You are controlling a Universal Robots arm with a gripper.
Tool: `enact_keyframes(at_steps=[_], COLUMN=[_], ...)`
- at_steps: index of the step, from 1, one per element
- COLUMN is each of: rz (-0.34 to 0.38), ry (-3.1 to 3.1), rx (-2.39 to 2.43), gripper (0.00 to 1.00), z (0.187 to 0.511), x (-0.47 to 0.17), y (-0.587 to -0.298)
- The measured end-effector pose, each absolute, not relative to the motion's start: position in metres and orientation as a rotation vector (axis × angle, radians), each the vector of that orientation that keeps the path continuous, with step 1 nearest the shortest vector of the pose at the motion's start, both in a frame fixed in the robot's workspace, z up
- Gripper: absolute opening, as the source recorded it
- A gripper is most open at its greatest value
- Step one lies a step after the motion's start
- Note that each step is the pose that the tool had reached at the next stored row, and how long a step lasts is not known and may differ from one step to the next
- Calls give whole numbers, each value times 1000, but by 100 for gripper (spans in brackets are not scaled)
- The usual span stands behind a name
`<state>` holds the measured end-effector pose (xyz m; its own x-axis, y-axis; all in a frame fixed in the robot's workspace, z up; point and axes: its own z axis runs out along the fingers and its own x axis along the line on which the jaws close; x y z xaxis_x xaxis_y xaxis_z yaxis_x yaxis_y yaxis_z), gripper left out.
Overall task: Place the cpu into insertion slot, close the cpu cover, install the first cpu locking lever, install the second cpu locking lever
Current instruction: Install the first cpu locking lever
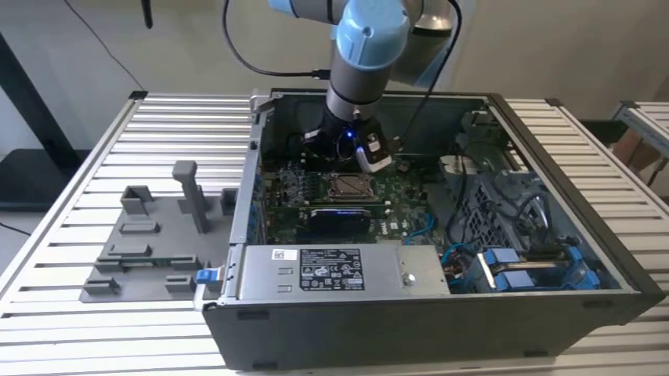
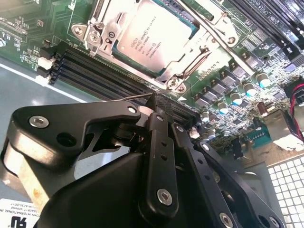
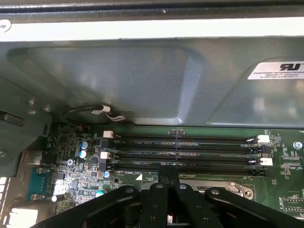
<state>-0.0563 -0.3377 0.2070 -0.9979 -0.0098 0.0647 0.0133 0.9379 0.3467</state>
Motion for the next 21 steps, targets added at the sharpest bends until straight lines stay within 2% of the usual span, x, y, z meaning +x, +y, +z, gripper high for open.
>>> enact_keyframes(at_steps=[21], rz=[-542], ry=[-3028], rx=[-3], gripper=[11], z=[205], x=[-46], y=[-338])
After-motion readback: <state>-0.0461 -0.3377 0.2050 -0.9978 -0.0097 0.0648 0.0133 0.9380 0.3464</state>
